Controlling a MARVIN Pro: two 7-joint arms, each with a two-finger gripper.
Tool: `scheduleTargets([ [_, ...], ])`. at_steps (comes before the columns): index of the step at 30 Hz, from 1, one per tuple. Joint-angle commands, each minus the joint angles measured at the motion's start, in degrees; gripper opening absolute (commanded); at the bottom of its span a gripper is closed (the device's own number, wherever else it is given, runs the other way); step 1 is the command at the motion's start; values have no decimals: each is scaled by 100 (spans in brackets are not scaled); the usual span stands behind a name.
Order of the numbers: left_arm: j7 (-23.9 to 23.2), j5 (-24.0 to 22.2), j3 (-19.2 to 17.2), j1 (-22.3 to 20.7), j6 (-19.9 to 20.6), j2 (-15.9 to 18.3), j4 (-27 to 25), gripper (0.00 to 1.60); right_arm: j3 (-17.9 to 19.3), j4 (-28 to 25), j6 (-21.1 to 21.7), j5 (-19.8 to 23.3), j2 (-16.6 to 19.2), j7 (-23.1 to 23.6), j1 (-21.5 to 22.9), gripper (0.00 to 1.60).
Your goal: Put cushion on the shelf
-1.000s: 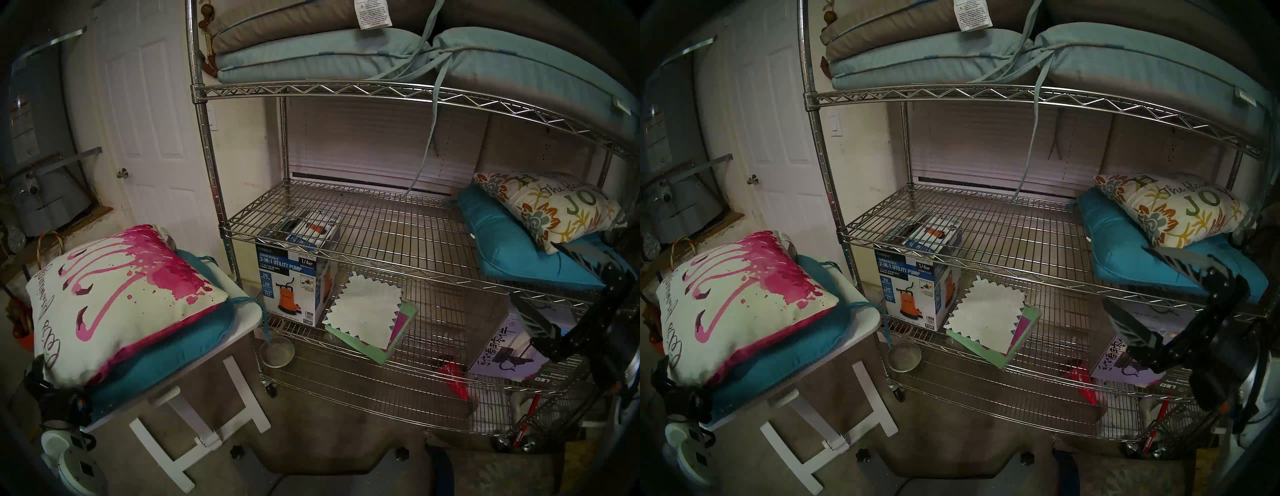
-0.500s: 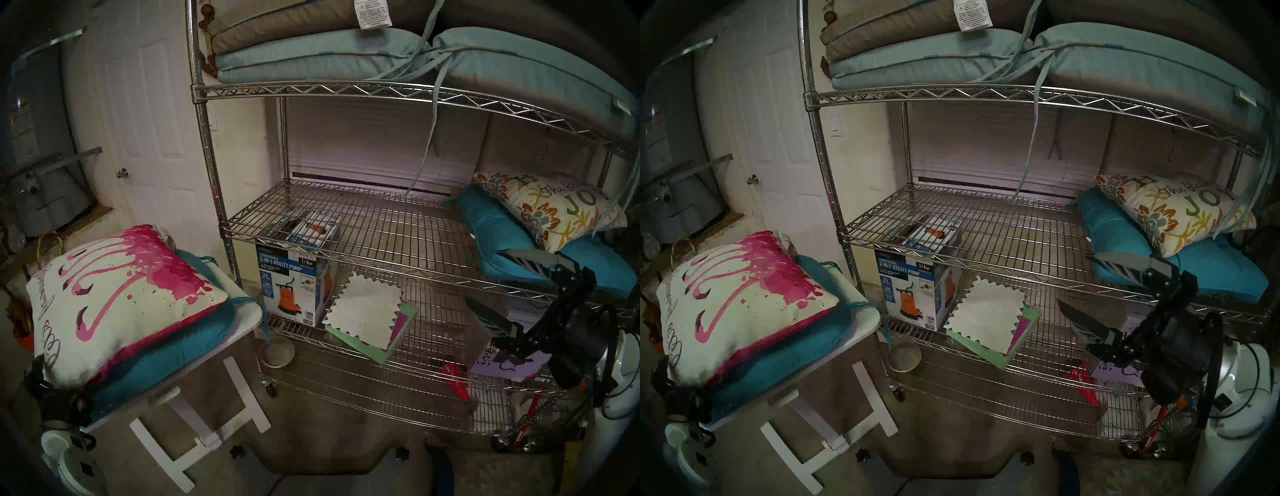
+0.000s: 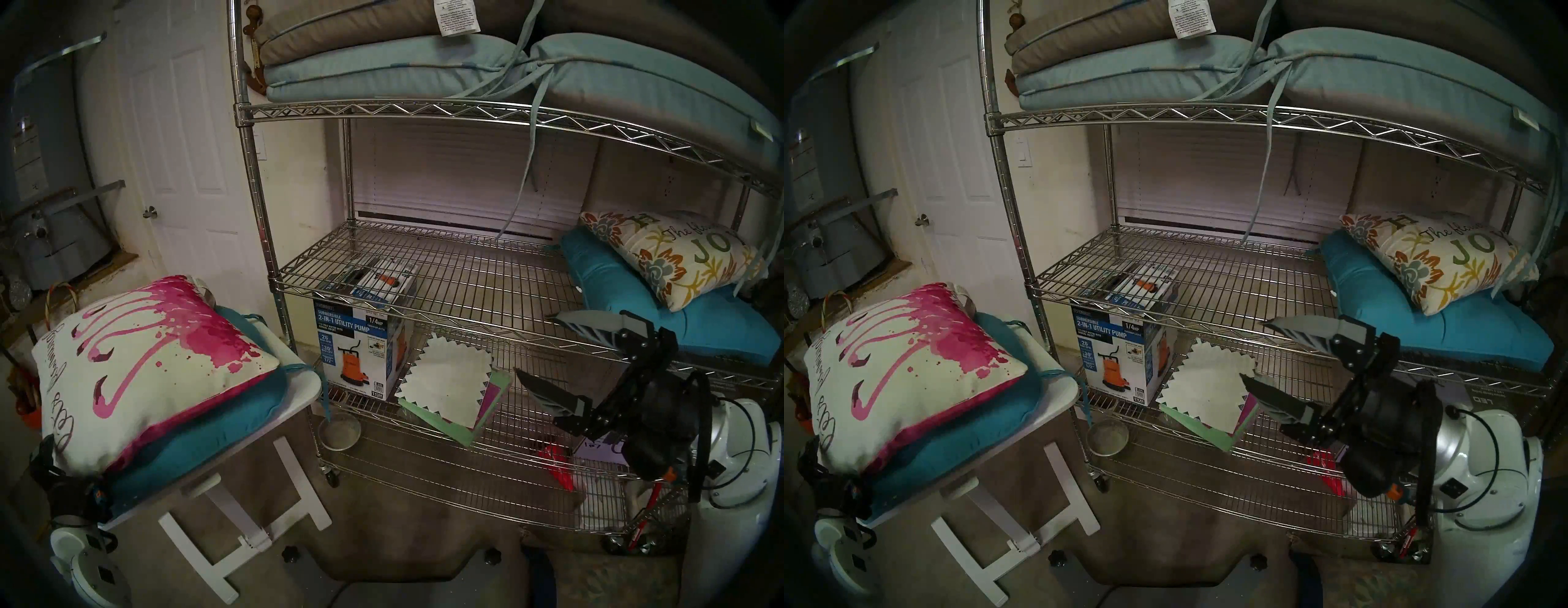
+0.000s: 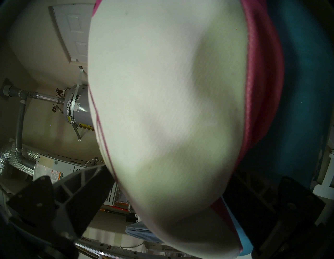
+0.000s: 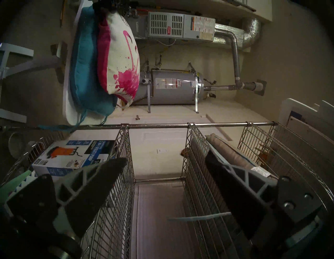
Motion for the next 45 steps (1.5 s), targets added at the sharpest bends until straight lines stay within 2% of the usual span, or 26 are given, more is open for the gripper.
scheduleTargets([
  [1,24,-11,-22,6,-24,-3,-115,160,-546,-71,6,-386,-98,-35,291,160],
  [2,22,-9,-23,5,-25,-5,-115,160,-716,-71,6,-567,-149,-37,306,160],
  [8,18,-4,-25,0,-29,-10,-115,160,-1124,-71,6,-1007,-244,-69,338,160],
  [10,15,-1,-27,-3,-31,-13,-114,160,-1403,-71,6,-1322,-311,-86,326,160],
  [14,13,2,-29,-6,-34,-16,-114,160,-1676,-71,6,-1639,-402,-120,318,160],
  [22,6,11,-33,-16,-39,-23,-109,160,-2519,-71,6,-2368,-606,-177,466,160],
  [29,0,18,-37,-23,-44,-29,-108,160,-3207,-71,6,-3114,-935,-181,603,160],
  [37,-8,22,-43,-25,-55,-42,-116,160,-3481,-71,6,-3974,-1243,-483,537,160],
  [45,-14,25,-49,-29,-65,-52,-118,160,-3603,-71,6,-4551,-1307,-903,456,160],
])
